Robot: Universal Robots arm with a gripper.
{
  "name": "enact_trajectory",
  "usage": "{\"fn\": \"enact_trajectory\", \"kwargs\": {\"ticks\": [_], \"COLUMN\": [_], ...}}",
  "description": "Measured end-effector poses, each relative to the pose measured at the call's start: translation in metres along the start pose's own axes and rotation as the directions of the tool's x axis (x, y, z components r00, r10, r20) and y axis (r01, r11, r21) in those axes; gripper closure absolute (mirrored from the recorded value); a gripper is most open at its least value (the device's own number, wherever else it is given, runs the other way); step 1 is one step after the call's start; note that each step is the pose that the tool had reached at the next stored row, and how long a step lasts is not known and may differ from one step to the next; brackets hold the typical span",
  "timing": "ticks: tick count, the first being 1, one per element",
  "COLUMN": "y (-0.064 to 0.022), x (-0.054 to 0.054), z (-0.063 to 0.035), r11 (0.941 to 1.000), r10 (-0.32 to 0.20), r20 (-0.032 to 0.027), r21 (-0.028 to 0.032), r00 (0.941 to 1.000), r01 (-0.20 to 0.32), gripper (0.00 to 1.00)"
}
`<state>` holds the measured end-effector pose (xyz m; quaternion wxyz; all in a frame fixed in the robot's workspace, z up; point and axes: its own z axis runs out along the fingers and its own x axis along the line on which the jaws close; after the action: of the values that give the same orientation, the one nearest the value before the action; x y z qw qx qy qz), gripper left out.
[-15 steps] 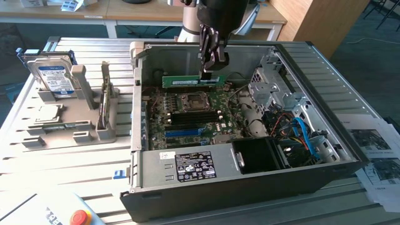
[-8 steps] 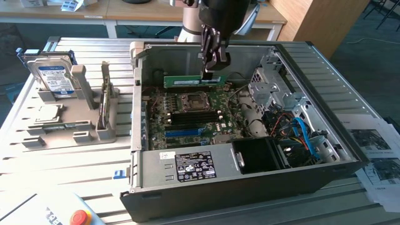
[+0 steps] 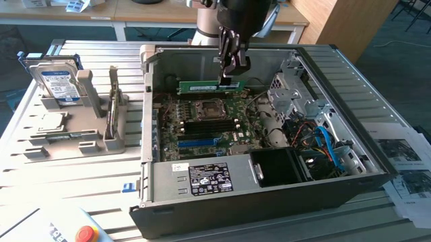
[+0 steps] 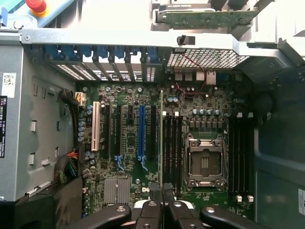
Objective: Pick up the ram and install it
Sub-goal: 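Pick up the ram and move it above insertion slot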
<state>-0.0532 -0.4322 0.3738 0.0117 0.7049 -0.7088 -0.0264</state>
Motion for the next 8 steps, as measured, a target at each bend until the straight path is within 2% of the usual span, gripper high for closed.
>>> {"fn": "enact_trajectory", "kwargs": {"ticks": [8], "y": [-0.0004], "x": [-0.0055], "z": [0.0007], "r11": [1.0], "r10": [0.0], "r20": [-0.0001], "r21": [0.0001], "r00": [1.0], "r01": [0.0], "gripper": [0.88]}}
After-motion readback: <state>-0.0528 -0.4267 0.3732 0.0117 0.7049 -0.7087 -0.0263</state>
